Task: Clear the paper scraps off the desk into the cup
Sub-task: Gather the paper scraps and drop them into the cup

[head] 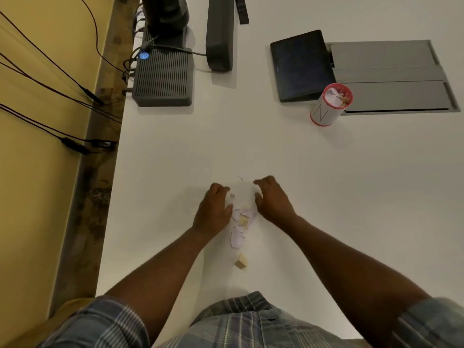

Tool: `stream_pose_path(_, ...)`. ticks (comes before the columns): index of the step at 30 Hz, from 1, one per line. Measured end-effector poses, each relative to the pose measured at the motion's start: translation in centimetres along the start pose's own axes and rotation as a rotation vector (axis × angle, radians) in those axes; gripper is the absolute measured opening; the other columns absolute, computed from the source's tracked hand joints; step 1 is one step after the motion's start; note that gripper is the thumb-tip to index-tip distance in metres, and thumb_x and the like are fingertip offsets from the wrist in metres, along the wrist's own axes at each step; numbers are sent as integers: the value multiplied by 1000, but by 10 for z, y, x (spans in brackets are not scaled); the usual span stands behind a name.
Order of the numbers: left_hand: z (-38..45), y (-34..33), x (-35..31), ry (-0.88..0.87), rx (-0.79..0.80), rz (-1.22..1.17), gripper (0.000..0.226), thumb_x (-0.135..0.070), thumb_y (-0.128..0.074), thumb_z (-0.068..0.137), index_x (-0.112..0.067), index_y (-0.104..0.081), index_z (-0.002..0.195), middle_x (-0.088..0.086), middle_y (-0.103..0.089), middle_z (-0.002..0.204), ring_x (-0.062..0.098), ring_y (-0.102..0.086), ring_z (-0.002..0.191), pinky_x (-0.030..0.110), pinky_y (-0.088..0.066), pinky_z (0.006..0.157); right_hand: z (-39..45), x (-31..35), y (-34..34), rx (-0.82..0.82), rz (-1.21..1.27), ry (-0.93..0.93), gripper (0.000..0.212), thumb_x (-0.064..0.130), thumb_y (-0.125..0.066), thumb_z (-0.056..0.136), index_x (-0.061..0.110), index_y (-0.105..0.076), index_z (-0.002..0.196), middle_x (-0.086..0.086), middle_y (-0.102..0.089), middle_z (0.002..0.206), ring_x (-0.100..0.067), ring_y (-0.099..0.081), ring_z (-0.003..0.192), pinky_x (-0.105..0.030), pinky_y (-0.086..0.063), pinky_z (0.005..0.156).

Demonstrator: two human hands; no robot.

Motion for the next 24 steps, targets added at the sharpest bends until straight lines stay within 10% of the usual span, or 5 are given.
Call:
stream_pose_path(7, 41, -6, 2, 37, 142, 95, 41, -12, -53, 90, -4, -53, 130, 10, -50, 127, 27, -51, 114, 32, -44, 94, 43, 17, -13, 269, -299, 255, 61, 0, -48, 90, 9, -30, 148, -9, -27, 156, -27, -26, 141, -39, -41, 107)
stream_pose_path(20, -41, -23, 7, -58, 209, 62, 26, -12, -51, 92, -12, -64, 114, 2, -52, 113, 19, -51, 99, 34, -52, 76, -60, 9, -32, 220, -293, 316, 35, 11, -44, 96, 4, -50, 130, -13, -49, 125, -29, -50, 108, -34, -46, 89)
stream_pose_path(24, -66, -25, 18, 21, 202, -12, 35, -18, -59, 89, -14, -58, 124, 0, -47, 117, 18, -51, 107, 21, -44, 81, -89, 5, -37, 268, -147, 203, 68, 50, -57, 90, 9, -39, 141, -9, -40, 142, -25, -41, 125, -33, -41, 102)
Point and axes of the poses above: each hand's wrist, its own z-axis towards the middle knuckle, its own y-axis out of the back of the hand, x = y × z, the point moved 6 cm from there along z, towards the middle knuckle
